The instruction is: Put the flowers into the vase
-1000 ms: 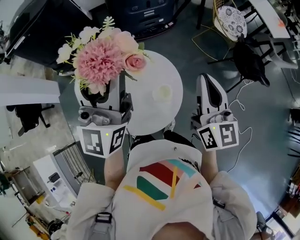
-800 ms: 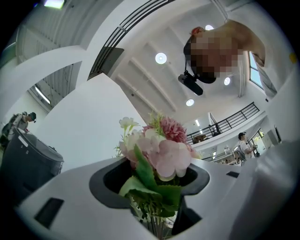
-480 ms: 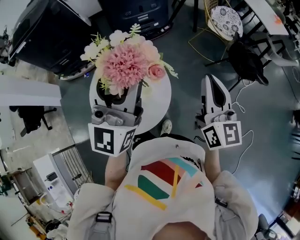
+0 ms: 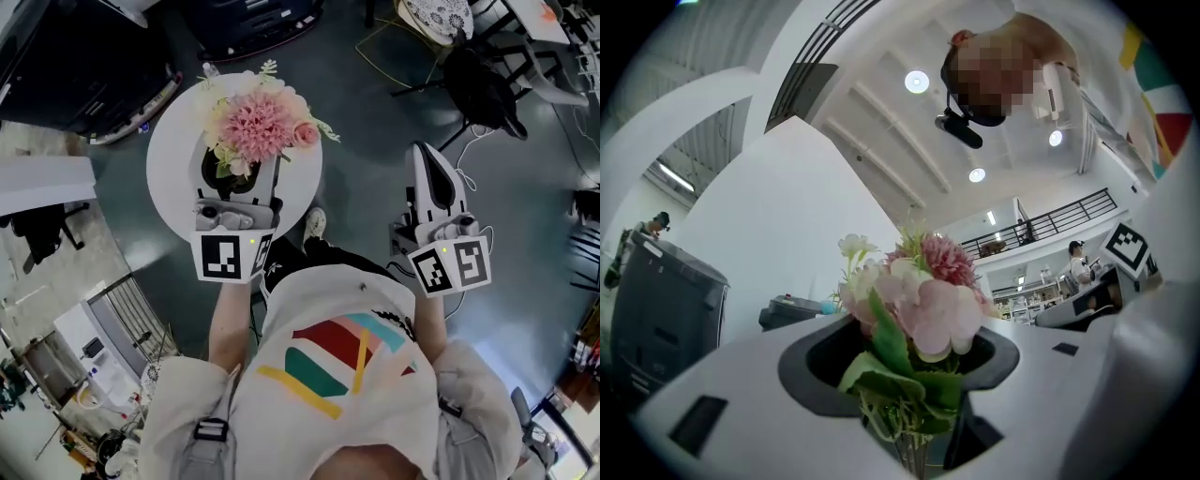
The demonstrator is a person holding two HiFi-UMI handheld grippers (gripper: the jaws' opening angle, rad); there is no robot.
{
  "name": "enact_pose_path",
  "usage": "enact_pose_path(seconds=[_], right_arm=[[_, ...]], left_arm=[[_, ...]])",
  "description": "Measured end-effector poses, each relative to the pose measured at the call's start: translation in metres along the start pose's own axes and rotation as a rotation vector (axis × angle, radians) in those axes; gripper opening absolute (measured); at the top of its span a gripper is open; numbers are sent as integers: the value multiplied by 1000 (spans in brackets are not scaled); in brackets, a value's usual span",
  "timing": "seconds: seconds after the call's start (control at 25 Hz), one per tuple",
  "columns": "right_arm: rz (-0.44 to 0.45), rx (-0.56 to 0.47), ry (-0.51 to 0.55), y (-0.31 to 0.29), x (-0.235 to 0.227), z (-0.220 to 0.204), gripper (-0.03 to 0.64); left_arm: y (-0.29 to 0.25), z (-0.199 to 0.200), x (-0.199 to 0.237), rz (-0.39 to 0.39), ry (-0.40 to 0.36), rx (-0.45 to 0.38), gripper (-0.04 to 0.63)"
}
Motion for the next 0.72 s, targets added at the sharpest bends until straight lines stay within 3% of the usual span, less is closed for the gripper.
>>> enact_pose_path(seconds=[0.12,0.28,0.4,0.72], right_arm=[[-2,83,18,9,-1,-12,9],[23,144,34,2,3,-31,9],[60,165,57,-7,14,-36,9],[135,172,84,-17,42,-38,9]], left_arm=[[9,-22,-2,36,-3,25,261],[10,-44,3,61,-81,7,261],[15,-59,7,71,-60,26,270],[28,-72,6,24,-26,145,492]])
Point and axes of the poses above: the fingertips, and each gripper's own axes: y backward along the fingers, x to its left, z out of its top, the point moved 8 cm from there along y, backward along the fingers, and after that the axes turned 1 degree about x, right-handed, at the moved point
